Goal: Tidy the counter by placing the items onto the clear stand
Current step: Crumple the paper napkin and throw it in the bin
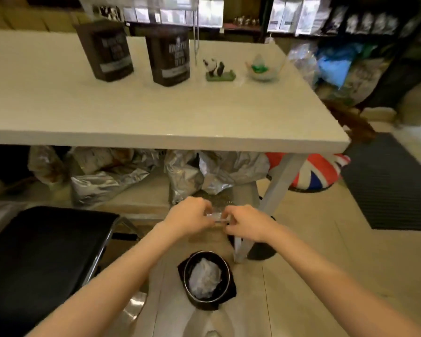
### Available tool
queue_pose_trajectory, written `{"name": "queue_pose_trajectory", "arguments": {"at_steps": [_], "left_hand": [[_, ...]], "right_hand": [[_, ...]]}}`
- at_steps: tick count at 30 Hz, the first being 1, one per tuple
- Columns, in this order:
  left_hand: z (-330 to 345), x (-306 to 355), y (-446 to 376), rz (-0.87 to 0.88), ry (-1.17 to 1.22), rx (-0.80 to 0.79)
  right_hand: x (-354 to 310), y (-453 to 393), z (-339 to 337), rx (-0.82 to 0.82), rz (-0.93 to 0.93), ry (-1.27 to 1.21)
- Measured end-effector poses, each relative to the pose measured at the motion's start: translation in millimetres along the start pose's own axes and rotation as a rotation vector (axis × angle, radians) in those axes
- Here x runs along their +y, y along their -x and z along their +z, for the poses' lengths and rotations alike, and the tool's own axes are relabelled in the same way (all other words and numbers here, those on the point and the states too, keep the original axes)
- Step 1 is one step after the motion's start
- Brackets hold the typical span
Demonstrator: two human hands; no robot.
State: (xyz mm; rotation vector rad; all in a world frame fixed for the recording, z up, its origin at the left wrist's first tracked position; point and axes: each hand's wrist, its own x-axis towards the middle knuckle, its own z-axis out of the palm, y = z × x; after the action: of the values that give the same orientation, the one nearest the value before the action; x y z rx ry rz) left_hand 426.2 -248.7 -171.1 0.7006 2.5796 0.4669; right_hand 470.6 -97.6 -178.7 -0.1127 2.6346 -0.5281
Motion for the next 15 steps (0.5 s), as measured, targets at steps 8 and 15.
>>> {"name": "queue_pose_trajectory", "arguments": {"at_steps": [8,15], "left_hand": [[-123,64,6,0.174,0.013,0.053],[-186,89,-33,0.198,0.026,0.259]], "right_hand": [[-25,39,-126,0.196,-0.07,-0.027],[-14,15,-201,0.447,-0.059,-0.074]]}}
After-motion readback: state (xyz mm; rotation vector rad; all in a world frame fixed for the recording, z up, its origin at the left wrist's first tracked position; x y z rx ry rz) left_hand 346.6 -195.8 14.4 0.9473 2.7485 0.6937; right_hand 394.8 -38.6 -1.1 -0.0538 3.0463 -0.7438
